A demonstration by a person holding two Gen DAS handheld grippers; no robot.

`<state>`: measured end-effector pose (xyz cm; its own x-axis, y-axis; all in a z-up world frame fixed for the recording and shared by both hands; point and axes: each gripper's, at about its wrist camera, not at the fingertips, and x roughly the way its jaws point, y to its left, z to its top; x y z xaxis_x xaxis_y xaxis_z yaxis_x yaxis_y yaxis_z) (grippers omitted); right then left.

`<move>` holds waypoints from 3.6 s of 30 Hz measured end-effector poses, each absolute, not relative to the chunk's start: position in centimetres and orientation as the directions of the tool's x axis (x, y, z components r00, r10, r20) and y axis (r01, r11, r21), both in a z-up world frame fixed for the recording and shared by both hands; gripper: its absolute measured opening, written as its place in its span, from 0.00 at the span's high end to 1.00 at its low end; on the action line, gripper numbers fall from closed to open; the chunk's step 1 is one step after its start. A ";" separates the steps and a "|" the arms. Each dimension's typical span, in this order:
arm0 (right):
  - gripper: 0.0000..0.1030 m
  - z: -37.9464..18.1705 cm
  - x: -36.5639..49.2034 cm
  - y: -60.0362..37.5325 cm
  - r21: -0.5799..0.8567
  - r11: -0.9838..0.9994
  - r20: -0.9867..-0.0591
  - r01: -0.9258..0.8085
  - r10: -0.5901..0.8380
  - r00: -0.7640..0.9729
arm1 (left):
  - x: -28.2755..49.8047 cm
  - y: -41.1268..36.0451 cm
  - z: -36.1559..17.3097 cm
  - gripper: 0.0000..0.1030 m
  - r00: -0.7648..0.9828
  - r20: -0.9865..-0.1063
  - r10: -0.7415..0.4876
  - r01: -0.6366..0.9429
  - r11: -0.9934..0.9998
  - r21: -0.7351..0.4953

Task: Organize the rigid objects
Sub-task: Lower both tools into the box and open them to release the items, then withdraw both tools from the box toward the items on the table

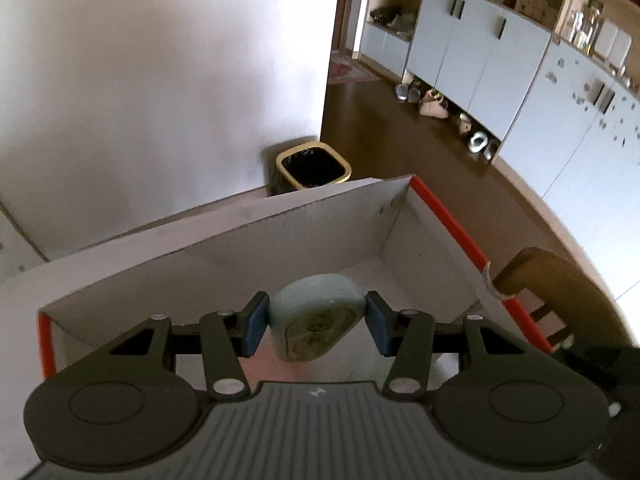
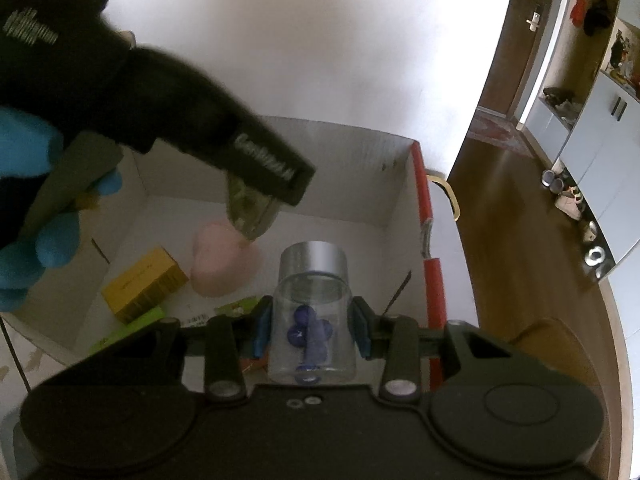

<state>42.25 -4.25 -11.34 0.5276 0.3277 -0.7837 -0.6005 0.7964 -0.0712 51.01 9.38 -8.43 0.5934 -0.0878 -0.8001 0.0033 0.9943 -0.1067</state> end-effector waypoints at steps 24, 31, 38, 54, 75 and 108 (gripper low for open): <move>0.60 -12.8 43.5 -3.4 -0.103 0.770 -0.816 -0.630 0.297 0.496 | 49.4 9.9 -12.6 0.50 0.467 -0.877 -0.114 -0.008 0.991 -0.133; 0.53 -12.2 42.8 -4.1 -0.094 0.777 -0.806 -0.622 0.307 0.505 | 48.2 9.8 -12.3 0.51 0.479 -0.872 -0.100 -0.005 0.993 -0.117; 0.51 -10.5 42.1 -5.8 -0.064 0.802 -0.791 -0.594 0.322 0.521 | 46.0 9.2 -10.3 0.49 0.517 -0.849 -0.112 0.028 0.993 -0.114; 0.32 -5.3 36.4 -7.6 -0.037 0.830 -0.720 -0.557 0.364 0.591 | 39.5 8.5 -4.3 0.45 0.608 -0.781 -0.144 0.101 0.989 -0.105; 0.17 -1.3 27.9 -8.8 0.057 0.848 -0.638 -0.526 0.436 0.634 | 29.3 11.0 0.5 0.34 0.686 -0.700 -0.200 0.169 0.979 -0.114; 0.01 -9.0 15.9 -12.7 0.080 0.893 -0.676 -0.443 0.376 0.634 | 19.4 10.7 -8.9 0.19 0.666 -0.718 -0.204 0.197 0.976 -0.094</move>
<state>15.94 -12.69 -9.04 0.6340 0.3755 -0.6760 -0.4430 0.8929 0.0805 19.40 10.66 -8.91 0.6656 -0.2038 -0.7179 0.1975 0.9758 -0.0940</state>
